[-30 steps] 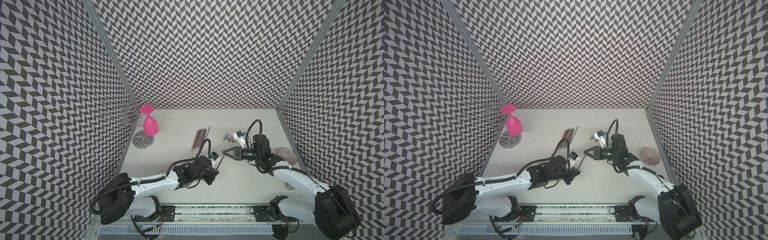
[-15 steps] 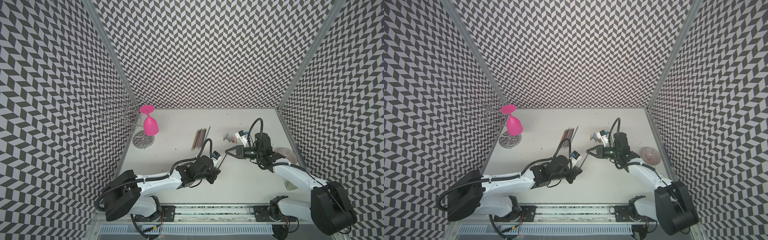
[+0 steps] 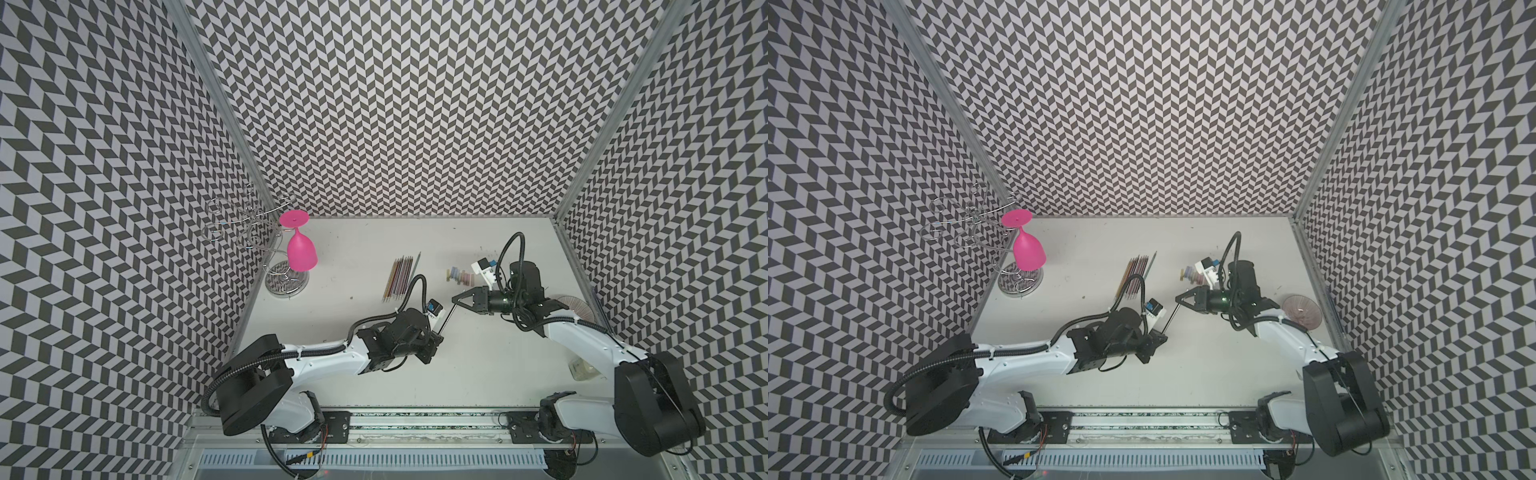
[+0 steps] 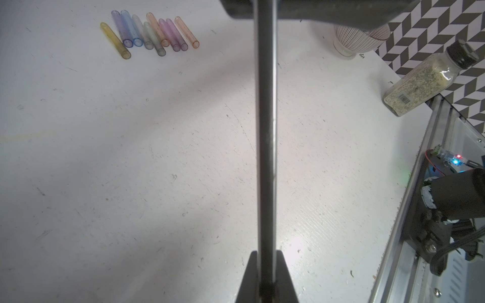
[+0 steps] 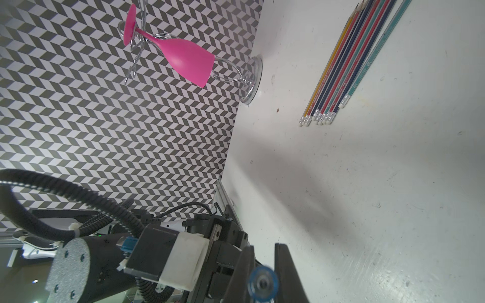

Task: Remove the protective cover of the pencils
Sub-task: Remove the protective sleeve from the pencil.

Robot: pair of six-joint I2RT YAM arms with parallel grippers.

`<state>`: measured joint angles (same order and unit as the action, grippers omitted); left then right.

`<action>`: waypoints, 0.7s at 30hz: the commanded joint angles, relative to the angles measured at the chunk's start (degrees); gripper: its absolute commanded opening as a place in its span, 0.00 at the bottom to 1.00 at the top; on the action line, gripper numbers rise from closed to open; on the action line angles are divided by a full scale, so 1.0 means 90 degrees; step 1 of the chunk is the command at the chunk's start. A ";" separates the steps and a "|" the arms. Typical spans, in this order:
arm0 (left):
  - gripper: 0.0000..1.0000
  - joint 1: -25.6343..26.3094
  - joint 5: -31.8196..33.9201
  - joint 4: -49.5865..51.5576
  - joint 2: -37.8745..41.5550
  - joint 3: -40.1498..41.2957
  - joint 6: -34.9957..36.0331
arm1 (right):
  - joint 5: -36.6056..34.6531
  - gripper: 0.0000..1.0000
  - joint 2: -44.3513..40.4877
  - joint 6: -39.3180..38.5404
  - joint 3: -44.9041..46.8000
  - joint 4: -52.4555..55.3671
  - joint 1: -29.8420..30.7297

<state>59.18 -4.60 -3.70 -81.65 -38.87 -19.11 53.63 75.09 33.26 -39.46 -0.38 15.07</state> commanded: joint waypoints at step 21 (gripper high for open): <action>0.00 0.0229 -0.0769 0.1503 -0.0566 0.0269 -0.0008 | -0.1583 0.01 0.0575 -0.0236 -0.1184 -0.0825 -0.0595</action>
<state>61.08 -10.37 7.25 -86.67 -36.29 -19.35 41.82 78.89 31.48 -49.21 -4.25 9.56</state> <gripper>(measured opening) 0.070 0.127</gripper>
